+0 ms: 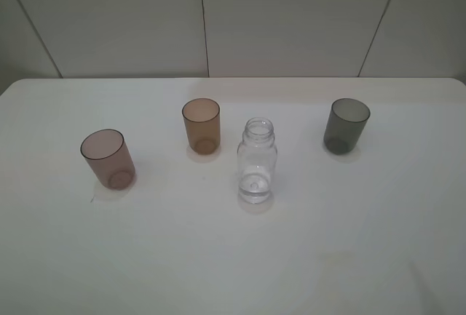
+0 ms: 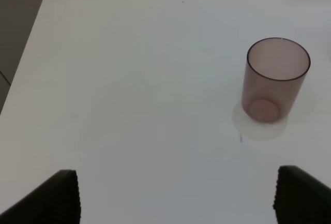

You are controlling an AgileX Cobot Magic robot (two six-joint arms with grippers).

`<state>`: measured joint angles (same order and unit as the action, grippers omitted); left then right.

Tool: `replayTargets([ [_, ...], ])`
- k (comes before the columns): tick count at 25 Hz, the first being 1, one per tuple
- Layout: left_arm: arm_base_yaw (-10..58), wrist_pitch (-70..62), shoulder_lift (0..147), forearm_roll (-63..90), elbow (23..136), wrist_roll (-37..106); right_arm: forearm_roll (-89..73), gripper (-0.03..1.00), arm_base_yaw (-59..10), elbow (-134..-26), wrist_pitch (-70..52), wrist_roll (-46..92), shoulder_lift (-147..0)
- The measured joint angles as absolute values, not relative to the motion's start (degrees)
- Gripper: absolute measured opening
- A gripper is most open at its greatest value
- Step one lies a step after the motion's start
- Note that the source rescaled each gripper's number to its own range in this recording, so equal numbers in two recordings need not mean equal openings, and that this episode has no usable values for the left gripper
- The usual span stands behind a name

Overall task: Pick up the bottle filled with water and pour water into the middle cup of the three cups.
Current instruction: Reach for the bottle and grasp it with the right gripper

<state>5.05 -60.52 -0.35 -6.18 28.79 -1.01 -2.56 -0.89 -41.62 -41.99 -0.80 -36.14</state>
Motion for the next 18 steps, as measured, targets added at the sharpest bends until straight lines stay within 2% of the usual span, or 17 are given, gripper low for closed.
replayTargets([
  [3, 5.0, -60.5, -0.3, -6.2, 28.8, -1.0, -4.0, 0.87, -4.5, -41.8, -37.4, -0.8, -40.7],
  [8, 5.0, -60.5, -0.3, -6.2, 28.8, -1.0, -3.3, 0.87, -18.3, -38.5, -26.8, -0.8, -42.0],
  [14, 5.0, -60.5, -0.3, -6.2, 28.8, -1.0, -3.3, 0.87, -34.6, -25.4, -8.0, -0.8, -42.2],
  [18, 5.0, -60.5, -0.3, -6.2, 28.8, -1.0, -4.2, 0.87, -40.7, -15.5, 9.2, -0.9, -44.6],
])
